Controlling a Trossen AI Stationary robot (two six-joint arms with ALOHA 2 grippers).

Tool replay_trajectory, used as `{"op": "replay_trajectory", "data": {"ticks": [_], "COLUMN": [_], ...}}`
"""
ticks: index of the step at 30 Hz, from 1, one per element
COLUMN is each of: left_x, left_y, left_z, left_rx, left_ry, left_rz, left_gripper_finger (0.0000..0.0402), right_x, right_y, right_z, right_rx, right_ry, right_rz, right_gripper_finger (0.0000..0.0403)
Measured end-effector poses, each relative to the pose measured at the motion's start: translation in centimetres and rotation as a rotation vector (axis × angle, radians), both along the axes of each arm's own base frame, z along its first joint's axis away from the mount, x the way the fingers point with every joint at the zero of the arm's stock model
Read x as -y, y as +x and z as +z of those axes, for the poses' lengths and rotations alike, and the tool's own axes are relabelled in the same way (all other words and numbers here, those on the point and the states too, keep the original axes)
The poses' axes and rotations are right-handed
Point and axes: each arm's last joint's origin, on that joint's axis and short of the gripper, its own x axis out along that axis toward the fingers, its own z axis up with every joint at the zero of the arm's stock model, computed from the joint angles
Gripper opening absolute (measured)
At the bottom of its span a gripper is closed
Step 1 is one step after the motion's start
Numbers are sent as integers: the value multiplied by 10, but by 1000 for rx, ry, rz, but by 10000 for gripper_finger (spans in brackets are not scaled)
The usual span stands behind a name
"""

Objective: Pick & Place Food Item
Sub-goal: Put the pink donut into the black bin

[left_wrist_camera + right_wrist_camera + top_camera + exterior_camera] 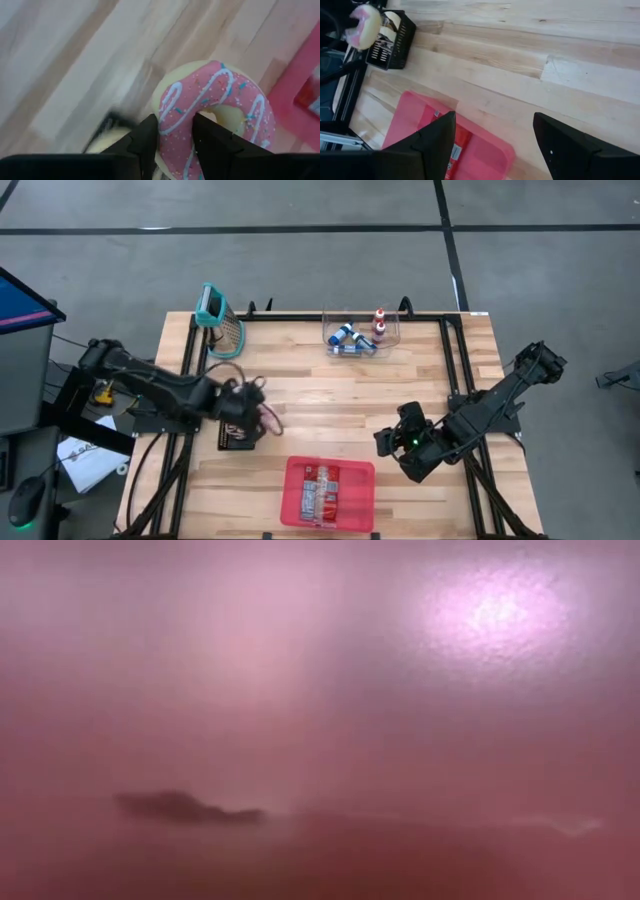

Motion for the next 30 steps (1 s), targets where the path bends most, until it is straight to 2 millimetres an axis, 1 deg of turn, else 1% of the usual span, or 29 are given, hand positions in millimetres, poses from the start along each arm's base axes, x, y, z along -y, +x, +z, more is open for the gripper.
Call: {"op": "replay_trajectory", "data": {"ticks": [6, 10, 14, 18, 21, 24, 27, 30], "left_x": [30, 46, 60, 72, 74, 71, 66, 66], "left_y": [-31, -42, -46, -50, -57, -65, -69, -68], "left_z": [-4, -11, -19, -34, -53, -66, -74, -79], "left_rx": [-58, -72, -79, -111, -116, -87, -86, -61], "left_ry": [16, 20, 27, 70, 94, 116, 135, 115], "left_rz": [117, 193, 252, 271, 302, 341, 380, 386], "left_gripper_finger": [115, 115, 115, 115, 115, 115, 115, 115], "right_x": [1, 1, 1, 1, 1, 1, 1, 1], "right_y": [1, 1, 0, 0, 0, 0, 0, 0], "right_z": [0, 0, 0, 0, 0, 0, 0, 0], "right_rx": [-1, -3, -6, -7, -9, -10, -12, -14], "right_ry": [-2, -2, -4, -6, -10, -10, -7, 0], "right_rz": [0, 0, 3, 6, 11, 11, 13, 15], "right_gripper_finger": [258, 258, 258, 258, 258, 258, 258, 258]}}
